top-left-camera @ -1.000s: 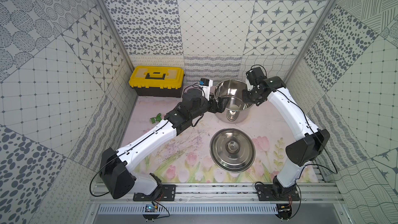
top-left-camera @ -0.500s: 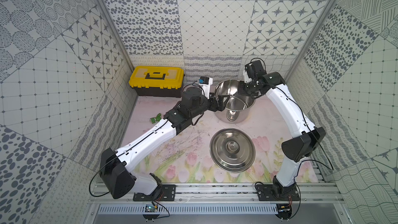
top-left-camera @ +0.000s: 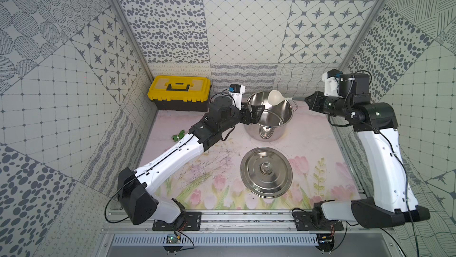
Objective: Stir the soup with a spoon
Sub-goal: Place the spoon at the center of the board.
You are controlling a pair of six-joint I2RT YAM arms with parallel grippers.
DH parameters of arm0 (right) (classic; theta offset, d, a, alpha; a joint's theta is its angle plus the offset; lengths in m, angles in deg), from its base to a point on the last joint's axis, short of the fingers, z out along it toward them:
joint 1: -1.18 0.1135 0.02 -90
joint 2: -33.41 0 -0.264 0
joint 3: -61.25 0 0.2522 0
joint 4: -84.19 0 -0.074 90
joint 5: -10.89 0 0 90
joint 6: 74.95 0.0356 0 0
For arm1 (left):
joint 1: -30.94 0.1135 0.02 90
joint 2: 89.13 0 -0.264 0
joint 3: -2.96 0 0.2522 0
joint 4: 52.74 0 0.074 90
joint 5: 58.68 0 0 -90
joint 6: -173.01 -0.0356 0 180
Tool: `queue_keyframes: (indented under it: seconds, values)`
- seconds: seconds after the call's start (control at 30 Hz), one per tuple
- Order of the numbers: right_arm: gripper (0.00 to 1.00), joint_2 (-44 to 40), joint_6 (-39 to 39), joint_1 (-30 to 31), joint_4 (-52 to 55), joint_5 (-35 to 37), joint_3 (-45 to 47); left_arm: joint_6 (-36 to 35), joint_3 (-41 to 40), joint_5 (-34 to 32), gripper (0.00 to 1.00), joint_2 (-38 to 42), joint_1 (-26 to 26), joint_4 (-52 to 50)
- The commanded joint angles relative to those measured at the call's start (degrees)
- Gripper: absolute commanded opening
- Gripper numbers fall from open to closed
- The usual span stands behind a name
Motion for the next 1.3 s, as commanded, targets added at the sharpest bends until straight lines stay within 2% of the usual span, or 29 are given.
queue_keyframes:
  seconds: [0.0,0.13,0.3,0.47,0.6,0.9,1.17,1.2,1.27]
  values:
    - [0.0,-3.61,5.45,-4.75,-15.37,1.82,8.45,0.4,1.57,0.39,1.0,-0.82,-0.14,0.94]
    - [0.0,-5.47,17.87,-13.35,-27.95,-0.5,19.91,1.18,1.57,1.0,1.0,-0.69,-0.12,0.99]
    - [0.0,-5.47,38.38,-22.16,-51.35,-5.68,39.37,1.79,0.64,0.86,1.0,0.55,-0.03,0.93]
    - [0.0,-1.58,46.71,-24.98,-67.57,-7.06,50.65,1.51,0.03,0.55,1.0,2.07,-0.08,-0.42]
    - [0.0,2.78,48.14,-25.22,-73.17,-10.4,53.37,0.51,-0.18,0.0,1.0,3.02,-0.05,-1.62]
    - [0.0,8.35,52.48,-25.13,-82.66,-11.36,62.69,0.23,0.36,0.32,1.0,2.84,0.03,-2.51]
    - [0.0,9.89,49.27,-25.13,-80.26,-14.15,64.99,0.92,-0.14,0.28,1.0,2.69,0.07,-2.24]
    - [0.08,9.81,48.95,-25.13,-79.73,-14.53,65.46,1.02,-0.27,0.33,1.0,2.69,0.05,-2.08]
    - [0.37,9.34,48.58,-25.14,-78.4,-15.22,66.54,1.08,-0.45,0.1,1.0,2.78,0.09,-2.05]
